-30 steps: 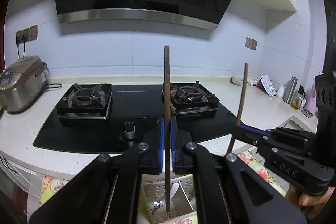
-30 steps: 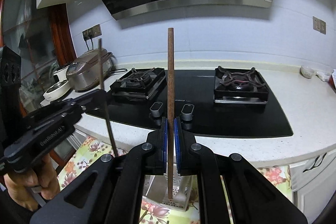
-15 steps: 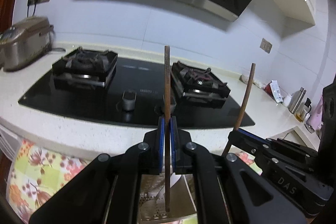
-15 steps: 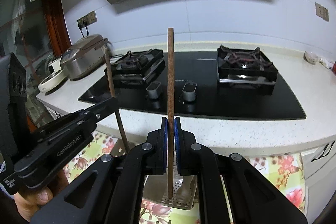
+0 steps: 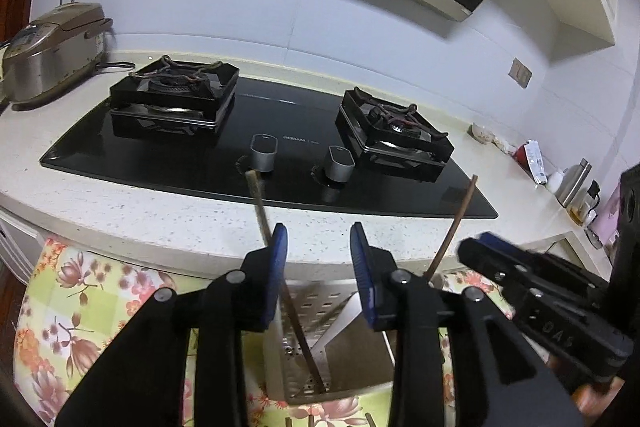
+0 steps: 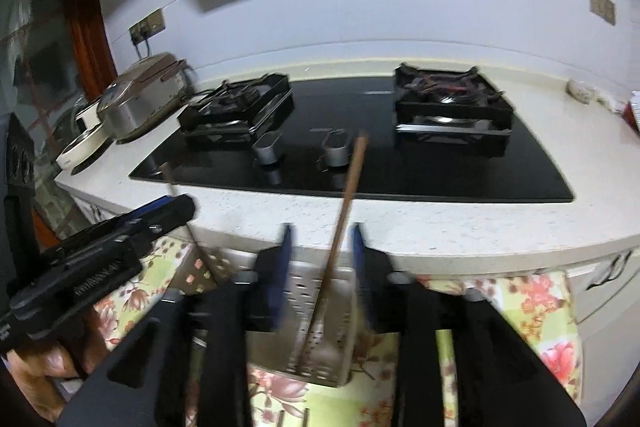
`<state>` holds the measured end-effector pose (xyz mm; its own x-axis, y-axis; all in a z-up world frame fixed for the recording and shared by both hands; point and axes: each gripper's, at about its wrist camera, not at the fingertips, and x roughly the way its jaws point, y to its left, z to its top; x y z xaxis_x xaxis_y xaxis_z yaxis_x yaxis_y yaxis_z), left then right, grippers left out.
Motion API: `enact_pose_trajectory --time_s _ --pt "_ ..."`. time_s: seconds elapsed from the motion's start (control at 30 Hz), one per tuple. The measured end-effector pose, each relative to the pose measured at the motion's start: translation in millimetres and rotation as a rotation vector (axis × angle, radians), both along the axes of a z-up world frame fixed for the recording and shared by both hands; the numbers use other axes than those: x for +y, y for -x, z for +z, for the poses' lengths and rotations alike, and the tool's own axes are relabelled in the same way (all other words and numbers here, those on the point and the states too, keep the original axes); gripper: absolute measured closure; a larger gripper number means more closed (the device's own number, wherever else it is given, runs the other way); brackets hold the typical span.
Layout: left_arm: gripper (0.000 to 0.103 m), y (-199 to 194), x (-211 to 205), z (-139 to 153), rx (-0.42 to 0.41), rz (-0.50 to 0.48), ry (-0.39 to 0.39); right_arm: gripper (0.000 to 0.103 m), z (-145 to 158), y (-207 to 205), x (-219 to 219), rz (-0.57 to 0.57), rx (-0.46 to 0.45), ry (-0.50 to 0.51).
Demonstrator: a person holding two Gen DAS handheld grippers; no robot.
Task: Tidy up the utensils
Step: 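Drop the chopsticks into the caddy by opening both tools, then move both tools back down toward the remaining chopsticks on the table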
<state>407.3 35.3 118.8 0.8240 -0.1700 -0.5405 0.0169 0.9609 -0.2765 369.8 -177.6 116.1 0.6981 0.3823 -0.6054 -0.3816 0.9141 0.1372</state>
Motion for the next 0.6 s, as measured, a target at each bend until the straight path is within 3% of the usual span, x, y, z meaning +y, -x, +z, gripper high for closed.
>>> enact_pose_trajectory --time_s 0.07,0.27,0.43,0.53,0.6 --pt "0.062 7.8 5.0 3.2 -0.009 0.008 0.007 0.052 5.3 10.7 -12.6 -0.029 -0.038 0.008" --pt "0.062 57.9 31.8 5.5 -0.042 0.072 0.027 0.032 5.6 54.9 -55.8 -0.122 -0.09 0.011" --pt "0.062 107.9 35.9 -19.9 0.007 0.037 0.0 0.03 -33.7 97.0 -73.4 -0.128 -0.027 0.019" --pt "0.062 142.2 33.3 -55.0 0.074 0.018 -0.038 0.02 -69.3 120.4 -73.1 -0.126 0.04 0.04" --pt "0.062 156.6 28.6 -78.8 0.132 0.001 -0.064 0.019 -94.4 135.5 -66.2 -0.091 0.087 0.081"
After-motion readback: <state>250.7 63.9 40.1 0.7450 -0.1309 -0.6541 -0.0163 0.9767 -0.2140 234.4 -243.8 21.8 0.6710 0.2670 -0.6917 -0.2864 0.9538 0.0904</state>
